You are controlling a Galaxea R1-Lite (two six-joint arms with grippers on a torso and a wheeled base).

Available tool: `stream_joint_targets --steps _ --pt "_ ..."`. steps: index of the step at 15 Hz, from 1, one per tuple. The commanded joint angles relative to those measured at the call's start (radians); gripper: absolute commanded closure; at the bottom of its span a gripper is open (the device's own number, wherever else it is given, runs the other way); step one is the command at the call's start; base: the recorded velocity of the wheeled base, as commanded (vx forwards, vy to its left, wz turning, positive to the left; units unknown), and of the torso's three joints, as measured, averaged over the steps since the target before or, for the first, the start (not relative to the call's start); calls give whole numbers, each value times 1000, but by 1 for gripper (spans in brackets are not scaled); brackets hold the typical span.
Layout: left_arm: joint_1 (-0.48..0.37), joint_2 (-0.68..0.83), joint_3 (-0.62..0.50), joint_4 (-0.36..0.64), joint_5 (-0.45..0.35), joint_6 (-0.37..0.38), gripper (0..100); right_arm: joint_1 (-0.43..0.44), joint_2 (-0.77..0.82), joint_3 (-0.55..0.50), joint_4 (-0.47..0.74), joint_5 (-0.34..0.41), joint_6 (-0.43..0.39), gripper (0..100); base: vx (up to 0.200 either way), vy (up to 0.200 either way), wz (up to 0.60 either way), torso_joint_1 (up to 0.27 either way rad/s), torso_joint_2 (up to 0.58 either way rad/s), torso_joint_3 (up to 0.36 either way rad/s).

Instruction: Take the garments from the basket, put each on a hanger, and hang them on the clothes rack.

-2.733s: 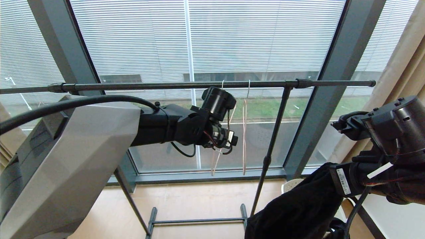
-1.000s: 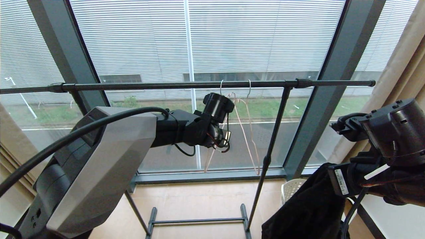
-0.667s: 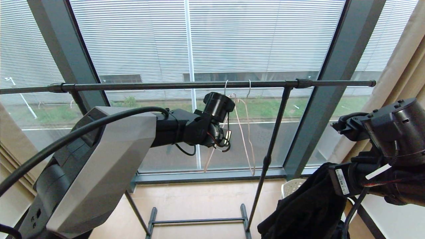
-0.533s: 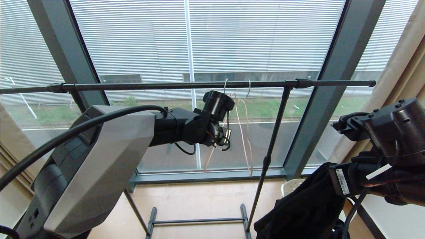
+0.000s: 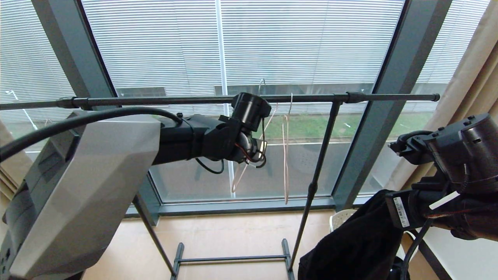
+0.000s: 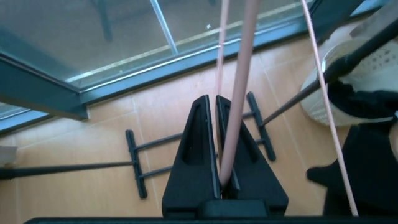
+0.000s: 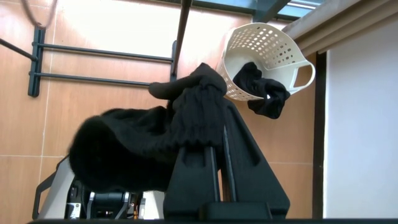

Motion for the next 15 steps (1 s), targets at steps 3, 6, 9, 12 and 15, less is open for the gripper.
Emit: stream_joint_targets --steps 3,6,9,12,15 --pt "-29 -127 144 1 2 6 100 2 0 0 0 0 0 100 0 0 0 0 0 0" --pt "-38 -205 256 -1 4 6 100 2 0 0 0 0 0 100 0 0 0 0 0 0" --pt "-42 -299 366 -3 6 4 100 2 0 2 1 0 0 100 0 0 0 0 0 0" --pt "-53 -378 475 -7 6 3 100 2 -3 2 1 0 1 100 0 0 0 0 0 0" --pt "-58 -484 622 -64 4 3 100 2 -3 5 1 -2 1 100 0 0 0 0 0 0"
